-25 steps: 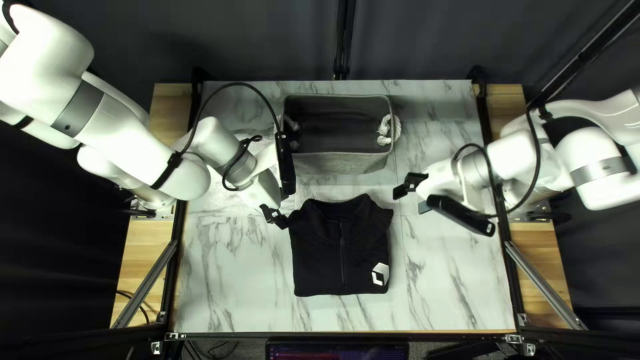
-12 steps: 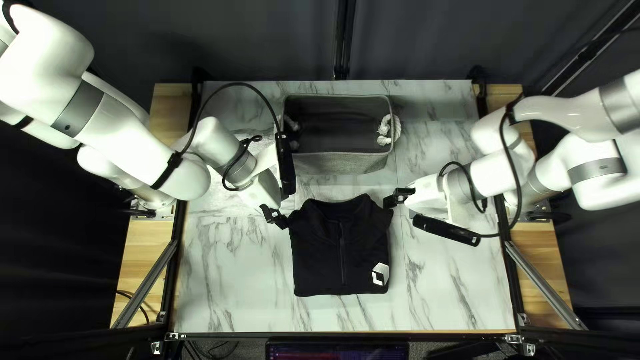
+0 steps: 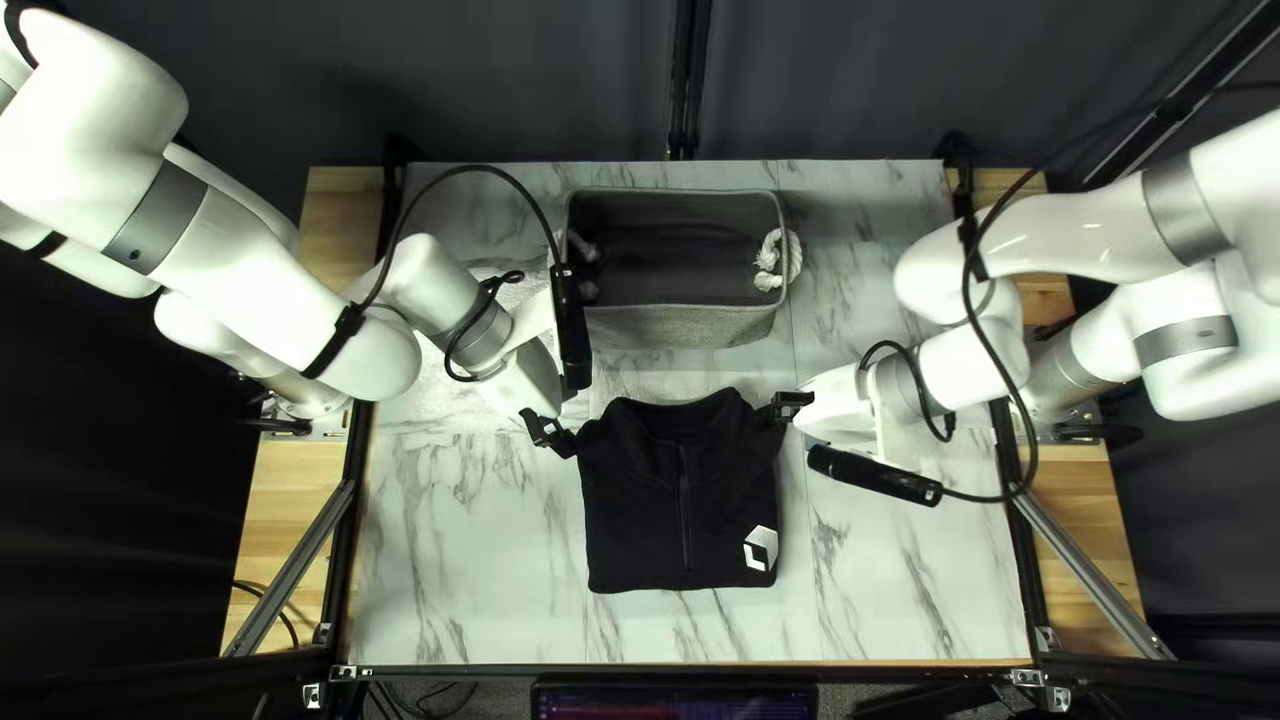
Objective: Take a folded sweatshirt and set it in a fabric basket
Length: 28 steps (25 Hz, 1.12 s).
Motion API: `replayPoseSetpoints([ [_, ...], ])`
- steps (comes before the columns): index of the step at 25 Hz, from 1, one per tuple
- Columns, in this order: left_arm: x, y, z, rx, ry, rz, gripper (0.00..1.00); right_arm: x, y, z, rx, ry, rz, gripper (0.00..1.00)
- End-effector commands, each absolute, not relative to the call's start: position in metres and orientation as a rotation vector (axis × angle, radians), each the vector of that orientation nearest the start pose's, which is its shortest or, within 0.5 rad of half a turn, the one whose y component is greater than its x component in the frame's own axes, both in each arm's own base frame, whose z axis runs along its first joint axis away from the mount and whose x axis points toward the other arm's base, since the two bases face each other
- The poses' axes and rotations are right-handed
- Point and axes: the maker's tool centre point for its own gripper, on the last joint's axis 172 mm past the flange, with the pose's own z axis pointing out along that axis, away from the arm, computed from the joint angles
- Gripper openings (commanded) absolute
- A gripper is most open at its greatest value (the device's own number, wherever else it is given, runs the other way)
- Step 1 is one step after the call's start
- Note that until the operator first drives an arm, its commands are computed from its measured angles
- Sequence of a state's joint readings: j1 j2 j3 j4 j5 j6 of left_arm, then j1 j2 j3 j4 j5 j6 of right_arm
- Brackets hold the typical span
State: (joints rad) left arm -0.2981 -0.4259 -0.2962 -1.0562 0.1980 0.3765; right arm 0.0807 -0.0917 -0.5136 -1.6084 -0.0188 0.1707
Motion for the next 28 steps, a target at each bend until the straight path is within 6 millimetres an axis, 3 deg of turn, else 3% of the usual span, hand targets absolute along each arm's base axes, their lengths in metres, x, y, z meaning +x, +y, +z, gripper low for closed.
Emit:
replayPoseSetpoints([
  [1,0.395,-0.102,0.14,-3.428,-0.549,-0.85,1.0,0.425,0.113,0.092,-2.46,-2.361,-0.858,1.0],
  [21,0.395,-0.102,0.14,-3.428,-0.549,-0.85,1.0,0.423,0.114,0.095,-2.418,-2.386,-0.897,1.0],
  [28,0.395,-0.102,0.14,-3.428,-0.549,-0.85,1.0,0.418,0.101,0.096,-2.461,-2.432,-0.873,1.0],
])
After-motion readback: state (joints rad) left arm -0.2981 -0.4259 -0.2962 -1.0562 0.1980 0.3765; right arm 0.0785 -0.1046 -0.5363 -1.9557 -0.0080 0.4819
